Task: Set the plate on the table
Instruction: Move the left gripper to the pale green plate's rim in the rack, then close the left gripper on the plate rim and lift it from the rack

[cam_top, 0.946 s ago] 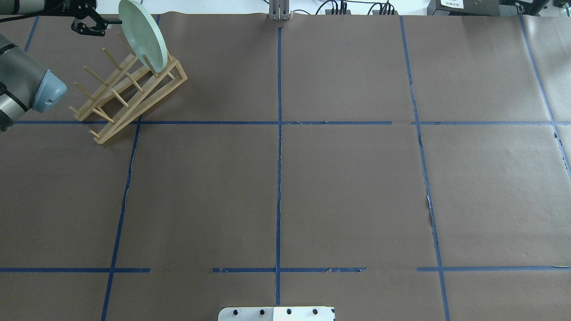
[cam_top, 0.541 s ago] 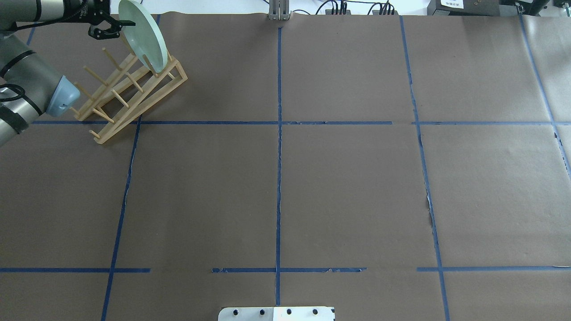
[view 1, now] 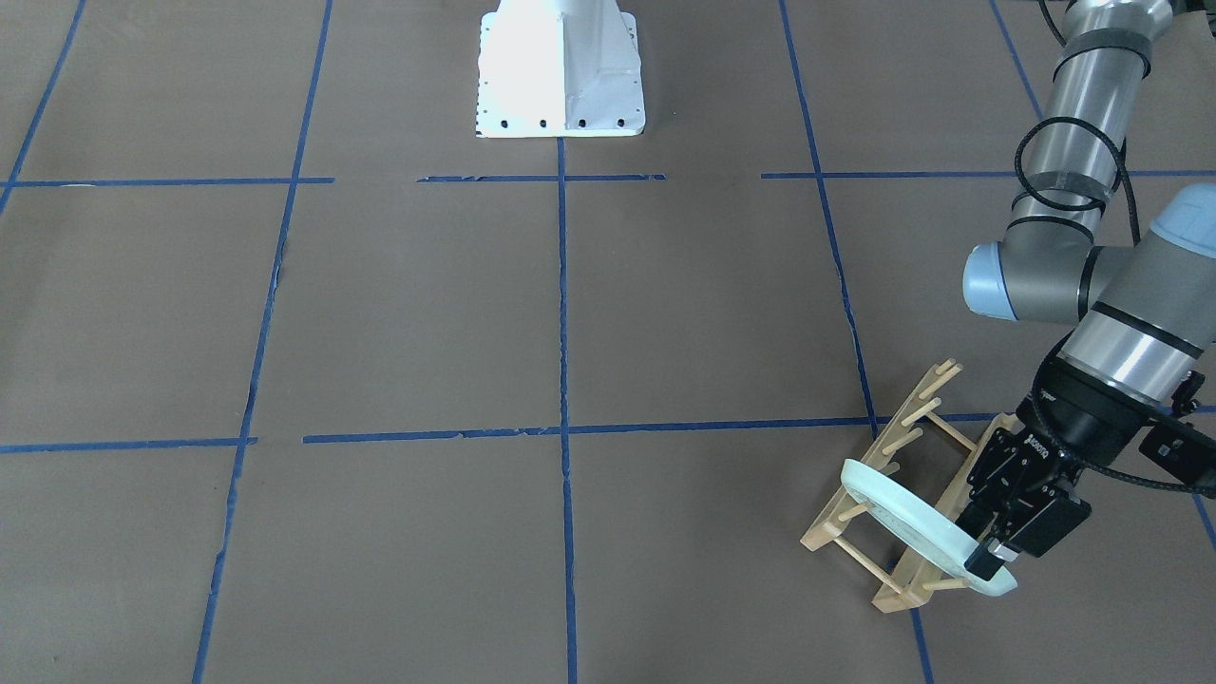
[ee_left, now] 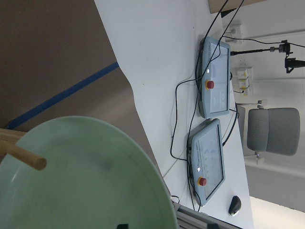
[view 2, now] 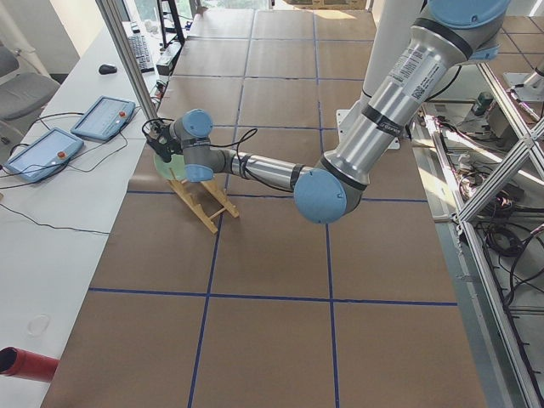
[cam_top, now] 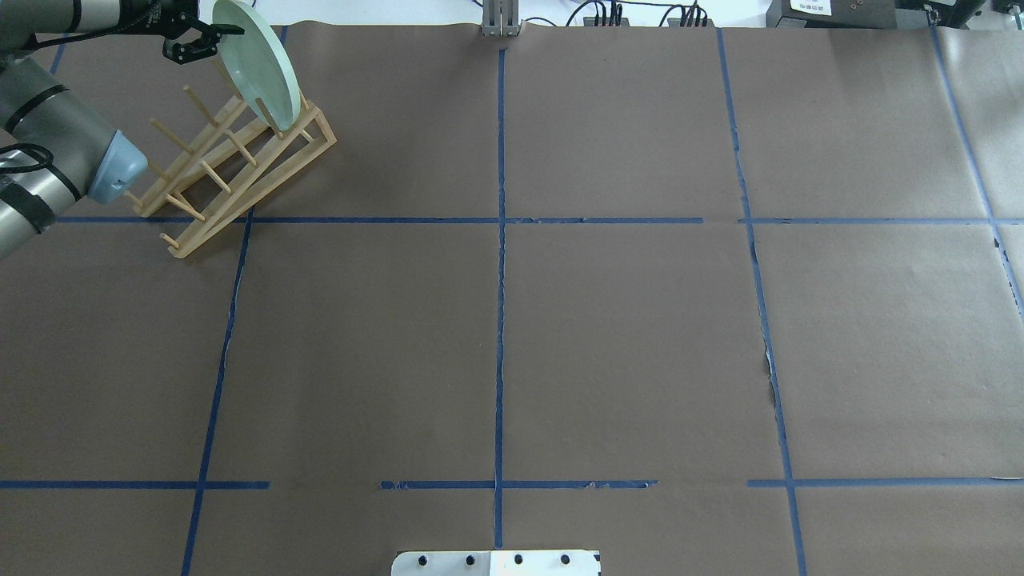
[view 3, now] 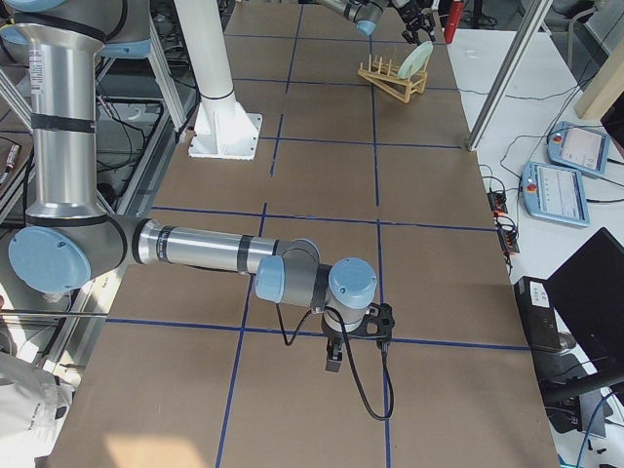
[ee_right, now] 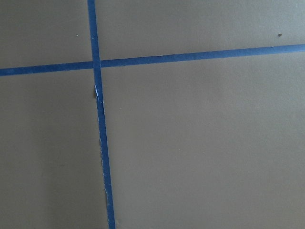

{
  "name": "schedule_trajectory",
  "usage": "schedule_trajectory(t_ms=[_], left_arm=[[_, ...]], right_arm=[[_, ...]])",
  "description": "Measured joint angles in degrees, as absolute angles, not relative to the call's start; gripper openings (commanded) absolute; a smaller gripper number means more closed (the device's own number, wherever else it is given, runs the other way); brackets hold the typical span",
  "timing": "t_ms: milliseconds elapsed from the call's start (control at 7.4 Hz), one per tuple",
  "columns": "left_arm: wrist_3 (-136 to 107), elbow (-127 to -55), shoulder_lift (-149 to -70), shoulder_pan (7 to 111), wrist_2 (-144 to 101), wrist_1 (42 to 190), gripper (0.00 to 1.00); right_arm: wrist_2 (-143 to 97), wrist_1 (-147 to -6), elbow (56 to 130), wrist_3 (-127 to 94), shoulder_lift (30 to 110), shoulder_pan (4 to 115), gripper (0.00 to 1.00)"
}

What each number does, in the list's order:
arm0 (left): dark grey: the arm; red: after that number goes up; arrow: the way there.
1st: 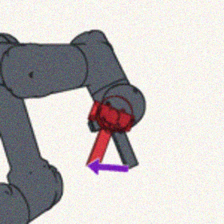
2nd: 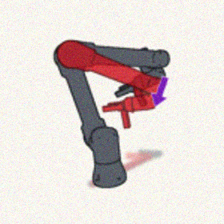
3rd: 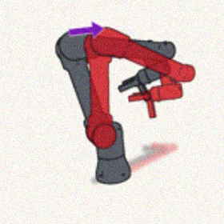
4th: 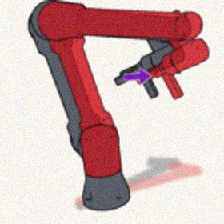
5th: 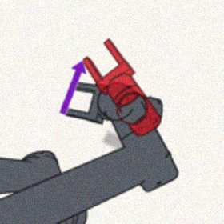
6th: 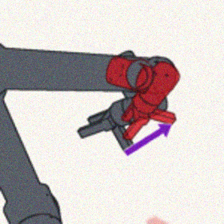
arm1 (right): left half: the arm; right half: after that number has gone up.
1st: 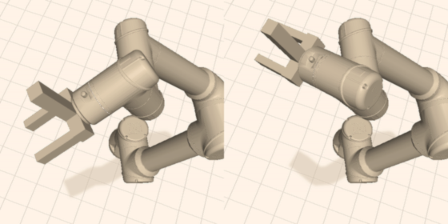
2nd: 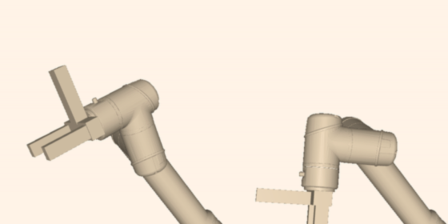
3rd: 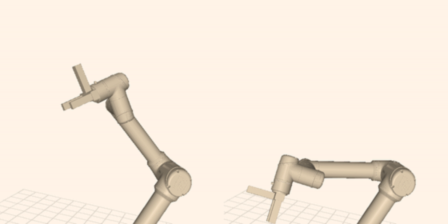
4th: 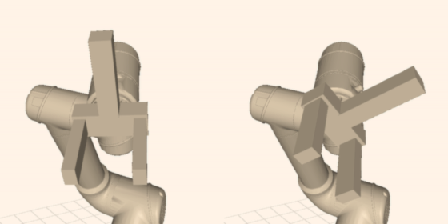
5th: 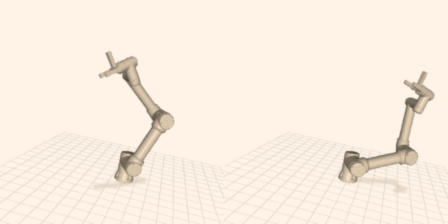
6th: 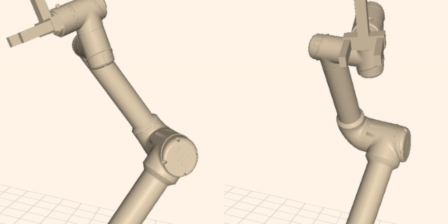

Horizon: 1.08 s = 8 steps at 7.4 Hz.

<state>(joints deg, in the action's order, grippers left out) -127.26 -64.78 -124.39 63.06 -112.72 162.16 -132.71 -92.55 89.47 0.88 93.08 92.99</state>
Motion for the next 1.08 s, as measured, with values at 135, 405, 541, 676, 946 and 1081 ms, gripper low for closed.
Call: schedule_trajectory(t_ms=[135,405,541,676,946,1081], left_arm=[[-127.09,-64.84,-124.55,63.15,-112.78,162.16,0.0],[-126.01,-66.01,-124.69,64.46,-113.84,162.08,0.0],[-125.65,-67.47,-124.7,66.14,-115.88,161.83,0.0],[-125.55,-69.81,-124.67,68.28,-118.63,160.84,0.0],[-126.15,-76.55,-124.79,71.34,-122.74,156.45,0.0],[-125.95,-79.69,-125.3,71.61,-125.0,152.47,0.0]], right_arm=[[-132.72,-92.55,89.47,0.88,93.08,92.99,1.0],[-132.71,-92.55,89.47,0.88,93.08,92.99,1.0],[-132.71,-92.55,89.47,0.88,93.08,92.99,1.0],[-132.71,-92.55,89.47,0.88,93.08,92.99,1.0],[-132.71,-92.55,89.47,0.88,93.08,92.99,1.0],[-132.71,-92.55,89.47,0.88,93.08,92.99,1.0]])
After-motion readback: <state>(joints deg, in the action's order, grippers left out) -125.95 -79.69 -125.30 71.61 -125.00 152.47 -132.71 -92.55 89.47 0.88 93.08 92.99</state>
